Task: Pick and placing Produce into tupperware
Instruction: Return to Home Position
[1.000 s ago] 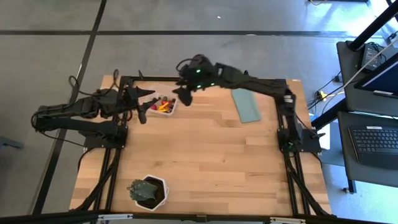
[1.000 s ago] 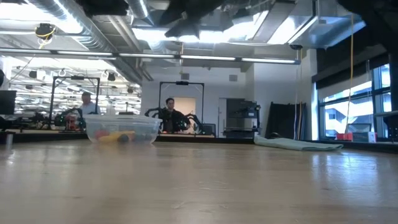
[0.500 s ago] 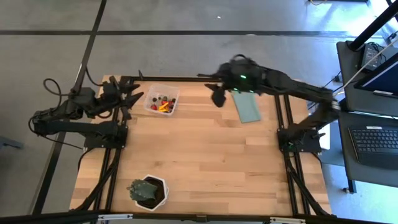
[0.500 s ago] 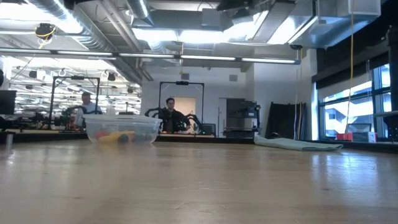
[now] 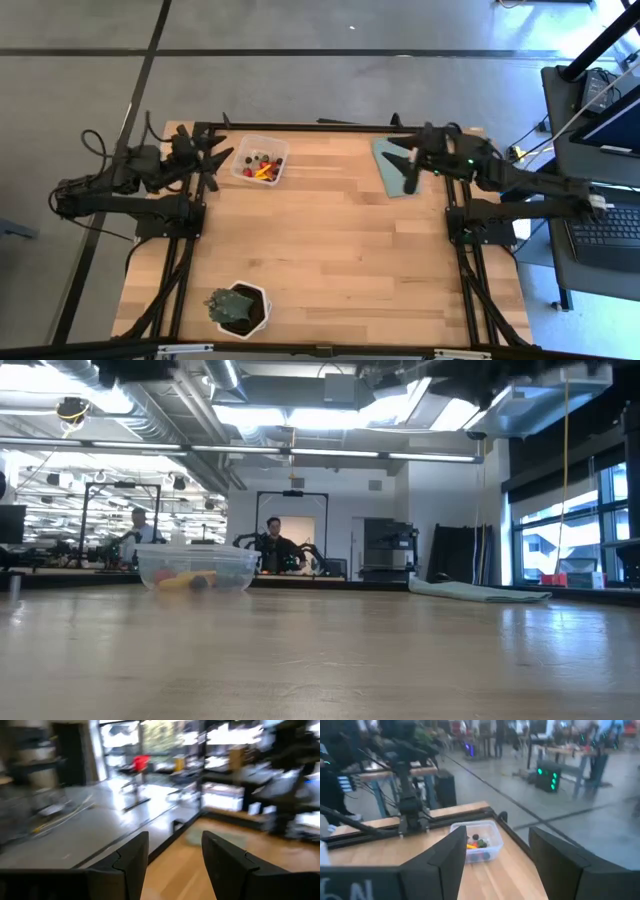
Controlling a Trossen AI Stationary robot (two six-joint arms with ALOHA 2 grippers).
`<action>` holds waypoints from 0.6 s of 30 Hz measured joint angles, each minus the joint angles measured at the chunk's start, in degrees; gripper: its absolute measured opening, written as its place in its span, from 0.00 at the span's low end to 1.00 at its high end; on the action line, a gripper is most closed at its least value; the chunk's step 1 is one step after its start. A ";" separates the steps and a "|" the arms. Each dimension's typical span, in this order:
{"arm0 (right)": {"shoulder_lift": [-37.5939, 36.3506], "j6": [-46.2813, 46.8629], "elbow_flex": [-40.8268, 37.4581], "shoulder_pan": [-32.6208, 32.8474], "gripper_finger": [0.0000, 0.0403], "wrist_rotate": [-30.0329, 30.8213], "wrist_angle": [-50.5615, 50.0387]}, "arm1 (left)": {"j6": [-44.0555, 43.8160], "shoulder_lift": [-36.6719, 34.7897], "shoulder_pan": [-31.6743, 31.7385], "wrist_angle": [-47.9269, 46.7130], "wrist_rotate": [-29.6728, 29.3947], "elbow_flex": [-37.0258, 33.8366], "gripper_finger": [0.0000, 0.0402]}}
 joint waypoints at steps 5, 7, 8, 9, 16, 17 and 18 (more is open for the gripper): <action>-10.50 1.20 -10.54 -3.46 0.53 -5.57 5.22 | -0.41 -2.24 0.00 3.14 -4.77 -6.32 0.44; -13.43 2.84 -13.81 -4.32 0.53 -5.53 5.54 | -0.43 -4.08 0.00 5.63 -4.86 -8.81 0.44; -14.82 3.82 -15.29 -4.48 0.53 -5.67 5.50 | -0.45 -5.09 0.00 6.81 -4.86 -10.03 0.44; -16.35 4.19 -16.69 -4.49 0.53 -5.96 5.37 | -0.49 -6.09 0.00 7.62 -4.86 -11.15 0.44; -26.27 6.06 -24.38 -4.48 0.53 -6.14 7.83 | -1.04 -15.87 0.00 7.32 -4.90 -15.26 0.44; -27.44 6.12 -25.07 -4.48 0.53 -6.14 8.07 | -1.02 -17.24 0.00 7.14 -4.91 -15.62 0.44; -28.57 6.18 -25.81 -4.48 0.53 -6.12 8.21 | -0.94 -18.58 0.00 6.90 -4.93 -16.10 0.44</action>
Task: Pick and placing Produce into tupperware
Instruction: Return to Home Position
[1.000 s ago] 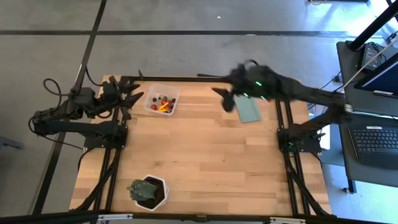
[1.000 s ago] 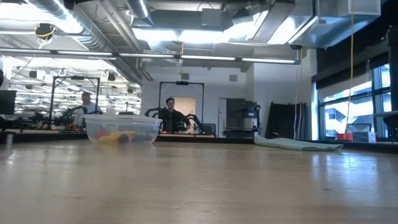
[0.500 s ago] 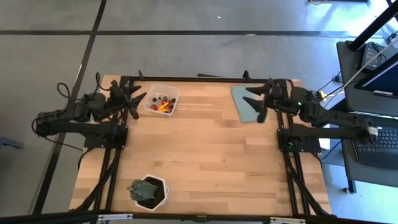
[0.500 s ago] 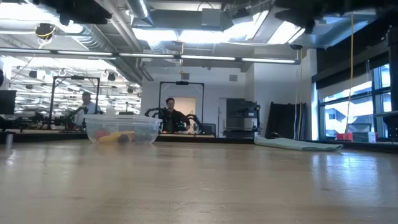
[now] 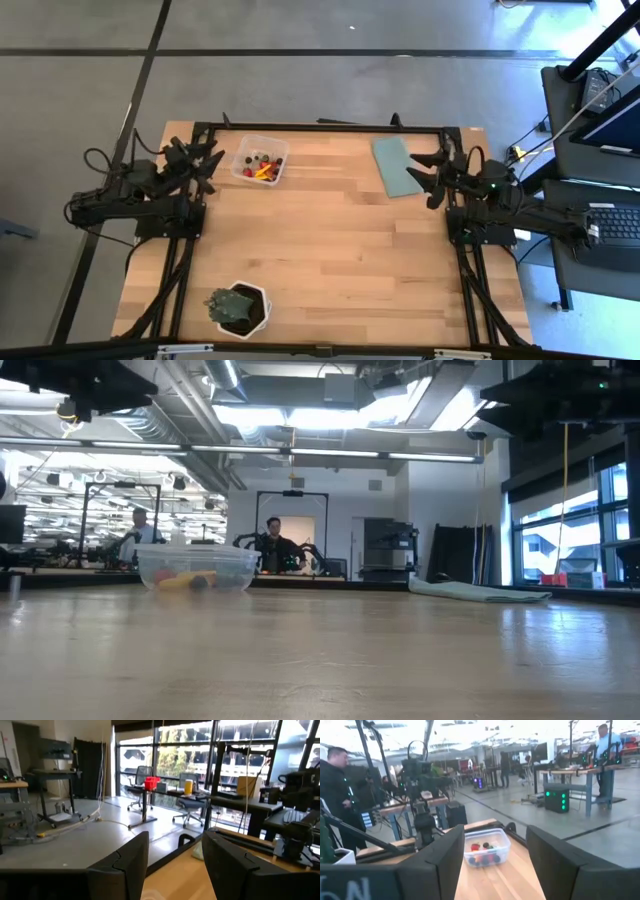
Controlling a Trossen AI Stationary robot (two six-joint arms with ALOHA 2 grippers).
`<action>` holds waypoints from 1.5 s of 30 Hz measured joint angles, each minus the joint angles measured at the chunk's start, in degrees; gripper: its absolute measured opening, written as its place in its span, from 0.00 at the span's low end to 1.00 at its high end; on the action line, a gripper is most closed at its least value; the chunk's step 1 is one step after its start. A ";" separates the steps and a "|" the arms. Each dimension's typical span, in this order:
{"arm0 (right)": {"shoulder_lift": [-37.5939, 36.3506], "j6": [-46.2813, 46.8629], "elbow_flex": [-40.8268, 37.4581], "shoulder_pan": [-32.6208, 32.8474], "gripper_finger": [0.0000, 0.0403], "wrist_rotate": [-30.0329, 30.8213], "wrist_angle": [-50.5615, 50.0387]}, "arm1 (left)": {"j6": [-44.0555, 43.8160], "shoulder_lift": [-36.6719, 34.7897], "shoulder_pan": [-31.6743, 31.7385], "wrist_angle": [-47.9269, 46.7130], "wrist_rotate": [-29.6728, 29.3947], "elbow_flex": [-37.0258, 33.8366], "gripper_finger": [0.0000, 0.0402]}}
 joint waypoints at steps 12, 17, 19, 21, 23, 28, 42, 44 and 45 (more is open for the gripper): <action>-8.41 2.36 -7.47 -0.07 0.53 1.31 2.73 | -1.88 -2.80 0.00 -0.71 -0.69 -5.53 0.44; -9.31 2.53 -9.85 -0.07 0.53 2.39 3.93 | -5.46 -2.81 0.00 -0.68 -0.24 -8.46 0.44; -9.29 3.46 -11.19 -0.07 0.53 2.39 5.13 | -5.54 -2.81 0.00 1.21 -0.20 -9.62 0.44; -9.27 4.01 -12.57 -0.07 0.53 2.41 7.21 | -5.55 -2.81 0.00 3.28 -0.18 -11.02 0.44; -9.27 4.11 -14.24 -0.07 0.53 2.41 10.39 | -5.34 -2.81 0.00 4.60 -0.14 -11.89 0.44; -9.25 5.05 -15.63 -0.10 0.53 2.45 12.69 | -5.55 -2.81 0.00 5.01 -0.15 -13.28 0.44; -9.22 5.11 -15.62 -0.10 0.53 2.45 1.95 | -7.09 -2.82 0.01 5.00 -1.72 -18.07 0.44; -9.21 5.64 -15.62 -0.10 0.53 2.45 1.37 | -7.09 -2.82 0.00 5.20 -1.86 -19.05 0.44; -9.21 5.49 -15.62 -0.09 0.53 2.45 1.41 | -7.10 -2.82 0.00 5.31 -1.85 -19.49 0.44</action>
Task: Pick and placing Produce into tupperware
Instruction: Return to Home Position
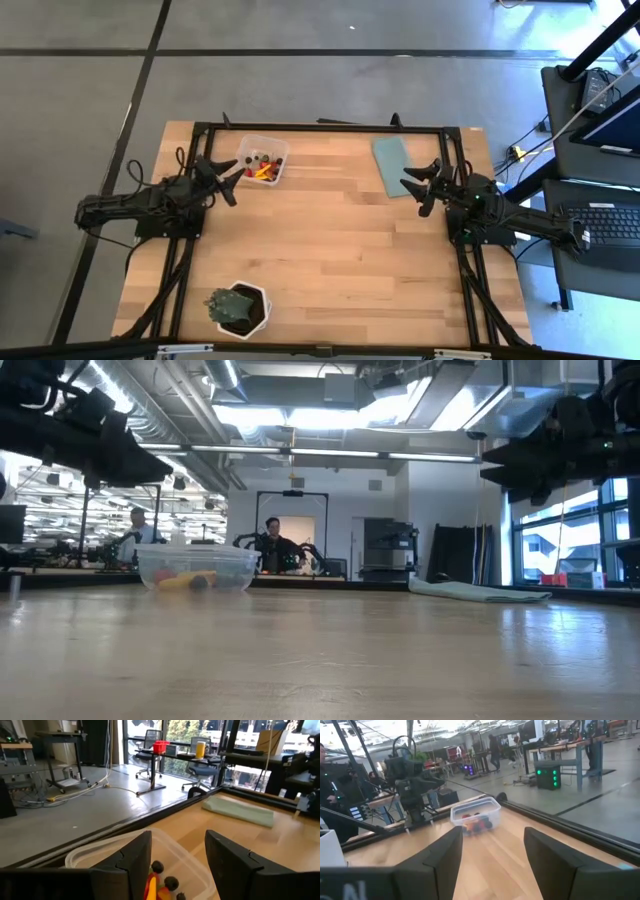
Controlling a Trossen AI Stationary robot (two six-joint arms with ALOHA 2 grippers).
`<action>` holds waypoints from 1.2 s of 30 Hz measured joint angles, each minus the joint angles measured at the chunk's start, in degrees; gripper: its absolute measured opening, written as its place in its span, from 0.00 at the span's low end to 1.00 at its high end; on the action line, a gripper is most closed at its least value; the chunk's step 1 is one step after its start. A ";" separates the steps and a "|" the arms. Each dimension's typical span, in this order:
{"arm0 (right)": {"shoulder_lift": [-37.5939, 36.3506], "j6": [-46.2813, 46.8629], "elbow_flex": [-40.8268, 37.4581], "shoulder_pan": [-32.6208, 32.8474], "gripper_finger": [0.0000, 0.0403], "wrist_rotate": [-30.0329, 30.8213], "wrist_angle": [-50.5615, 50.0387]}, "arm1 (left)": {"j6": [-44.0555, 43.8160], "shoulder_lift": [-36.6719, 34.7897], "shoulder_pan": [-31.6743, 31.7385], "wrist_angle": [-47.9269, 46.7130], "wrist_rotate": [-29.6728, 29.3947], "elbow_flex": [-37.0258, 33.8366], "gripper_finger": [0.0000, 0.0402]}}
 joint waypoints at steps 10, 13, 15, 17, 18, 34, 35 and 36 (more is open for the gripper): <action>0.00 0.26 0.02 -0.01 0.53 -0.02 -0.28 | 0.43 -0.01 0.00 0.27 -0.03 -0.17 0.44; 0.00 1.54 0.02 -0.01 0.53 -0.03 -0.28 | 0.43 -0.01 0.00 0.27 0.21 -0.17 0.44; 0.00 1.42 0.02 0.00 0.53 -0.04 -0.24 | 0.43 -0.01 0.00 0.25 0.23 -0.17 0.44; 0.00 1.40 0.02 -0.01 0.53 -0.04 -0.24 | 0.43 -0.01 0.02 0.23 0.27 -0.17 0.44; 0.00 1.42 0.02 -0.01 0.53 -0.04 -0.24 | 0.43 -0.01 0.01 0.22 0.28 -0.17 0.44; 0.00 1.33 0.04 -0.01 0.53 -0.05 -0.20 | 0.45 -0.01 0.00 0.07 0.41 -0.15 0.44; 0.00 1.39 0.04 0.00 0.53 -0.05 -0.20 | 0.45 -0.01 0.02 0.07 0.39 -0.15 0.44; 0.00 1.40 0.04 -0.01 0.53 -0.05 -0.20 | 0.45 -0.01 0.00 0.07 0.40 -0.15 0.44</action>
